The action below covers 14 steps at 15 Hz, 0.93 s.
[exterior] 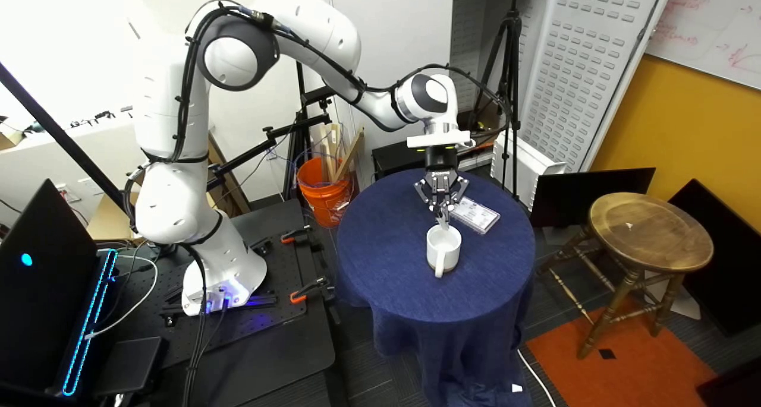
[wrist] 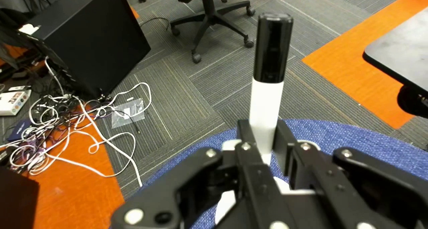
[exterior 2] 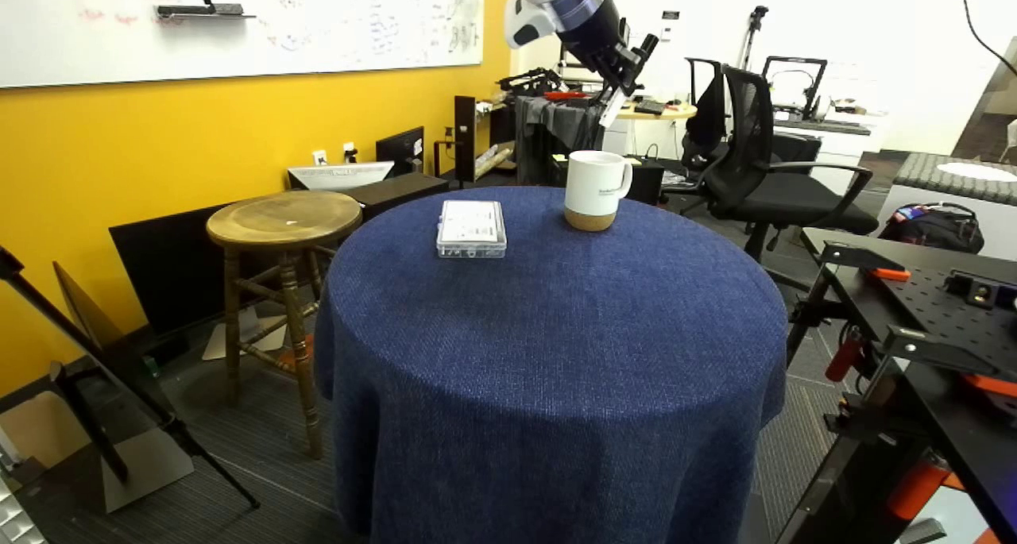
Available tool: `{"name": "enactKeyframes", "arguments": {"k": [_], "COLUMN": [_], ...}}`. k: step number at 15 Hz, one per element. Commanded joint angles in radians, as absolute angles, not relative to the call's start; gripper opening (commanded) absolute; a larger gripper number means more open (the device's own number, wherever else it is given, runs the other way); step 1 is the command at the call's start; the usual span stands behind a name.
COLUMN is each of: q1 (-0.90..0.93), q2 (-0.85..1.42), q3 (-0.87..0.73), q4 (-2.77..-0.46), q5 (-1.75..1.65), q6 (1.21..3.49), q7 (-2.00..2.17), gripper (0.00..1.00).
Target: Put the marker inside the mug cup
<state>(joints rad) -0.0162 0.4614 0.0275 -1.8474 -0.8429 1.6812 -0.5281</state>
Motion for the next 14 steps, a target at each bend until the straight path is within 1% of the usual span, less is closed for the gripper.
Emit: {"name": "enactKeyframes", "arguments": {"k": [1, 2, 3, 4, 5, 8, 10, 11, 12, 14], "q1": [-0.006, -0.007, -0.007, -0.008, -0.009, -0.01, -0.011, -0.011, -0.012, -0.015], "q2": [0.494, 0.497, 0.5, 0.503, 0.504, 0.506, 0.505, 0.501, 0.492, 0.465], "q3": [0.028, 0.031, 0.032, 0.033, 0.035, 0.035, 0.035, 0.035, 0.035, 0.036], "q4": [-1.79, -1.786, -1.782, -1.777, -1.774, -1.767, -1.765, -1.766, -1.772, -1.789], "q5": [-0.852, -0.849, -0.848, -0.847, -0.844, -0.842, -0.842, -0.841, -0.838, -0.832], "q6": [1.603, 1.595, 1.59, 1.585, 1.582, 1.578, 1.58, 1.582, 1.586, 1.593], "q7": [-0.551, -0.556, -0.555, -0.553, -0.555, -0.55, -0.547, -0.542, -0.537, -0.524], "gripper": [0.05, 0.05, 0.45, 0.47, 0.51, 0.76, 0.89, 0.97, 1.0, 1.0]}}
